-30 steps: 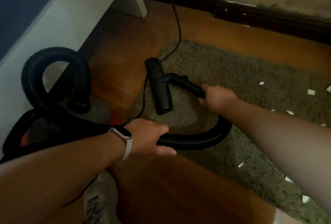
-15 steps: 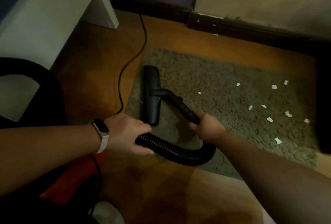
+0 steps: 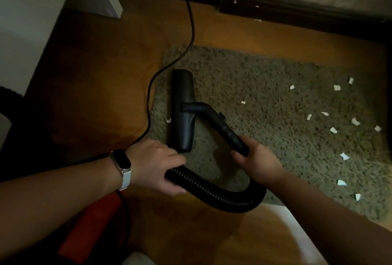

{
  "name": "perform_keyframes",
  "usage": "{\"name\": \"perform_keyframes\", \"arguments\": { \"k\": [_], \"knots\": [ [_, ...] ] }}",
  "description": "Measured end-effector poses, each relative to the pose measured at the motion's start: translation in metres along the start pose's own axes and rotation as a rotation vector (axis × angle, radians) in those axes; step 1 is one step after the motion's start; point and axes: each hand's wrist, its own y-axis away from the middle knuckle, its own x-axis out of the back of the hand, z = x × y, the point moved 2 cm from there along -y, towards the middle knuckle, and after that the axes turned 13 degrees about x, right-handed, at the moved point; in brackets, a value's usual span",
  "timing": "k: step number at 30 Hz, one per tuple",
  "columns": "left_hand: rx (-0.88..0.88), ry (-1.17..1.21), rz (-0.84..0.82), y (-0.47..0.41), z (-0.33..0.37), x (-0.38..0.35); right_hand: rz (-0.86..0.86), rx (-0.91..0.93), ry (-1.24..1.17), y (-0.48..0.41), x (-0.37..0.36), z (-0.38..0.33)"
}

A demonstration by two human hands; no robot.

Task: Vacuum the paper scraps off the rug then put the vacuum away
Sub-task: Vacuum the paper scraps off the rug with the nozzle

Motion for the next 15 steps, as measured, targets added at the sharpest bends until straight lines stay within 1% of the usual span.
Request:
{"name": "perform_keyframes", "arguments": {
  "k": [5,9,15],
  "knots": [
    [0.009,0.034,0.024,0.007,-0.001,-0.009,0.039,0.018,0.001,-0.010,0.001,-0.002],
    [0.007,0.038,0.051,0.007,0.000,-0.013,0.129,-0.011,-0.007,-0.011,-0.009,0.006],
    [-0.013,0.029,0.019,0.016,0.016,-0.014,0.160,0.009,-0.041,-0.007,-0.017,0.006]
  ]
}}
